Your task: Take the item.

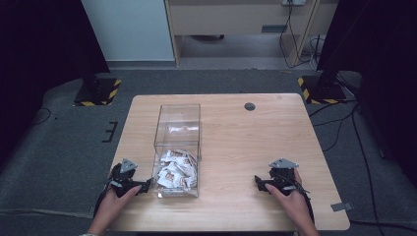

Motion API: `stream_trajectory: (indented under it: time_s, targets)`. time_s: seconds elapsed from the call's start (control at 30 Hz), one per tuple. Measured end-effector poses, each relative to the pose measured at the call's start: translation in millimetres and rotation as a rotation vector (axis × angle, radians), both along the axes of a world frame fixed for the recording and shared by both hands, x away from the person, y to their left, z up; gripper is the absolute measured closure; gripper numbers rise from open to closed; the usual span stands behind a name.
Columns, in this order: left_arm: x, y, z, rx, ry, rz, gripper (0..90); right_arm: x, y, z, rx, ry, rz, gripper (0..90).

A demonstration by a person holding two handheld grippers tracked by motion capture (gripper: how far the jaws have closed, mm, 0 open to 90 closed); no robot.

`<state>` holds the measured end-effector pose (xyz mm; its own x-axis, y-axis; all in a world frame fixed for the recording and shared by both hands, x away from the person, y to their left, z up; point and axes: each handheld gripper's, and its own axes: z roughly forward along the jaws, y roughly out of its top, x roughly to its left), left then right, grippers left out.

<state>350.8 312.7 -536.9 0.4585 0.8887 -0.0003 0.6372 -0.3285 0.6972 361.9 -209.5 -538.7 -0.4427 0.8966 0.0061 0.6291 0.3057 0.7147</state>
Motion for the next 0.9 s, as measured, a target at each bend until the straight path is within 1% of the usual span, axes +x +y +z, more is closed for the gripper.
stream_trajectory:
  time_s: [0.3,0.37,0.43,0.5,0.53,0.6,0.63,0.67,0.7,0.77,0.83,0.9]
  targets:
    - [0.0,0.0,0.0,0.000,0.000,0.000,0.0,-0.2,0.0,0.1,0.001,0.001,0.001,5.9]
    - [0.0,0.0,0.0,0.000,0.000,0.000,0.0,-0.9,0.1,0.3,0.013,0.003,0.003,6.1]
    - [0.0,0.0,0.0,0.000,0.000,0.000,0.0,-0.9,0.6,1.3,0.025,0.011,0.007,7.0]
    - [0.0,0.0,0.0,0.000,0.000,0.000,0.0,-0.6,2.5,4.0,0.027,0.026,0.019,8.2]
    - [0.0,0.0,0.0,0.000,0.000,0.000,0.0,-0.6,2.5,4.0,0.027,0.026,0.019,8.2]
    - [0.0,0.0,0.0,0.000,0.000,0.000,0.0,-0.2,5.8,8.1,0.028,0.024,0.034,9.9]
    - [0.0,0.0,0.0,0.000,0.000,0.000,0.0,0.3,9.1,13.6,0.024,0.017,0.048,11.6]
    - [0.0,0.0,0.0,0.000,0.000,0.000,0.0,0.3,9.1,13.6,0.024,0.017,0.048,11.6]
    - [0.0,0.0,0.0,0.000,0.000,0.000,0.0,0.4,12.3,20.2,0.027,0.008,0.062,13.4]
    - [0.0,0.0,0.0,0.000,0.000,0.000,0.0,0.6,13.2,22.7,0.029,0.004,0.067,13.7]
    - [0.0,0.0,0.0,0.000,0.000,0.000,0.0,1.7,17.8,32.0,0.039,-0.010,0.079,16.1]
    - [0.0,0.0,0.0,0.000,0.000,0.000,0.0,2.9,20.8,36.3,0.031,-0.017,0.095,17.7]
